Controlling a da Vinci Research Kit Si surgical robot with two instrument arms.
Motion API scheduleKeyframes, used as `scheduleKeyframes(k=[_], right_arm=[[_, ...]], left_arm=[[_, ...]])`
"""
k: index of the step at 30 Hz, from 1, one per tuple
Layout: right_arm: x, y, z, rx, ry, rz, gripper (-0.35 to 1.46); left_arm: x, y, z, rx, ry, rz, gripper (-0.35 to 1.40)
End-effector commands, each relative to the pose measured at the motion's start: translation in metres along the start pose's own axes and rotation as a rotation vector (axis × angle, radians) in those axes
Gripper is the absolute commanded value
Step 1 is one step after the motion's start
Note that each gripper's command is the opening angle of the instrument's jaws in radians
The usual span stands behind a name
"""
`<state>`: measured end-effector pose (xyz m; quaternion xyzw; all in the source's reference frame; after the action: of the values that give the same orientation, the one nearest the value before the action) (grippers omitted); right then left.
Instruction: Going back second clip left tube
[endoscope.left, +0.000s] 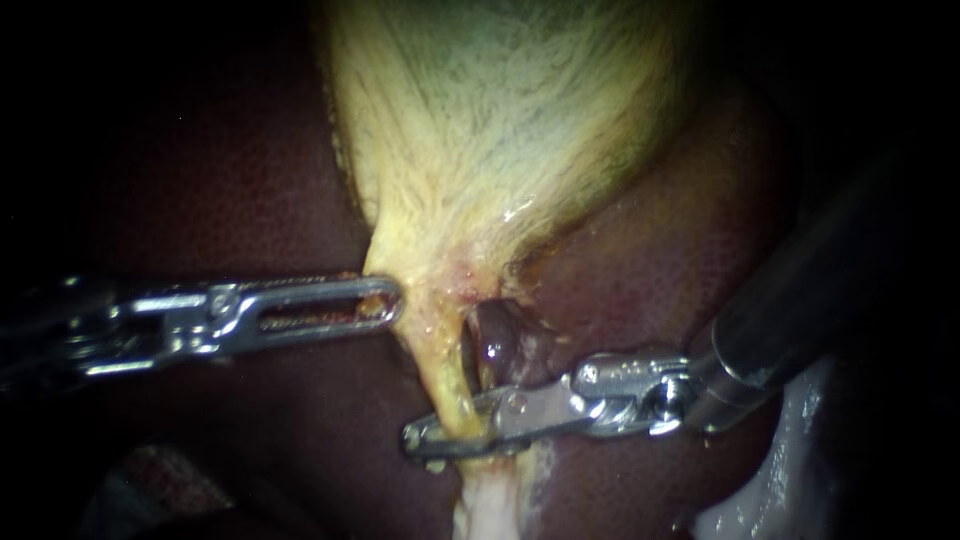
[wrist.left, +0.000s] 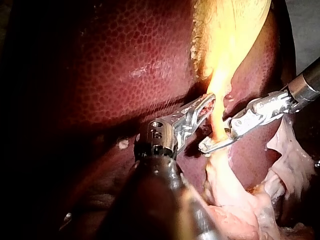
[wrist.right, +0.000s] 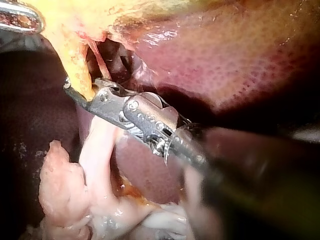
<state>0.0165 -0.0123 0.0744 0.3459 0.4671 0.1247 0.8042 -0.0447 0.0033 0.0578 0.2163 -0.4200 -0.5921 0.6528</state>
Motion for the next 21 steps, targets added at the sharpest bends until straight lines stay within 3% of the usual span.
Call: scheduleKeyframes(k=[1, 11, 13, 16, 21], right_arm=[[0.0000, 0.0000, 0.0000, 0.000, 0.000, 0.000, -0.35], [0.0000, 0.0000, 0.0001, 0.001, 0.000, 0.000, -0.35], [0.0001, -0.0001, 0.0002, 0.001, 0.003, 0.000, 0.00], [0.0004, -0.0001, 0.0006, 0.005, 0.028, -0.026, 0.36], [0.0008, 0.0001, 0.0011, 0.009, 0.063, -0.101, 0.53]], left_arm=[[0.0000, 0.0000, 0.0000, 0.000, 0.000, 0.000, -0.35], [0.0000, 0.0000, -0.0001, 0.000, 0.000, 0.000, -0.35], [0.0000, 0.0000, -0.0001, 0.000, 0.000, 0.000, -0.35], [0.0000, 0.0000, -0.0001, 0.001, 0.000, 0.000, -0.35], [0.0000, 0.0000, -0.0001, 0.001, 0.000, 0.000, -0.35]])
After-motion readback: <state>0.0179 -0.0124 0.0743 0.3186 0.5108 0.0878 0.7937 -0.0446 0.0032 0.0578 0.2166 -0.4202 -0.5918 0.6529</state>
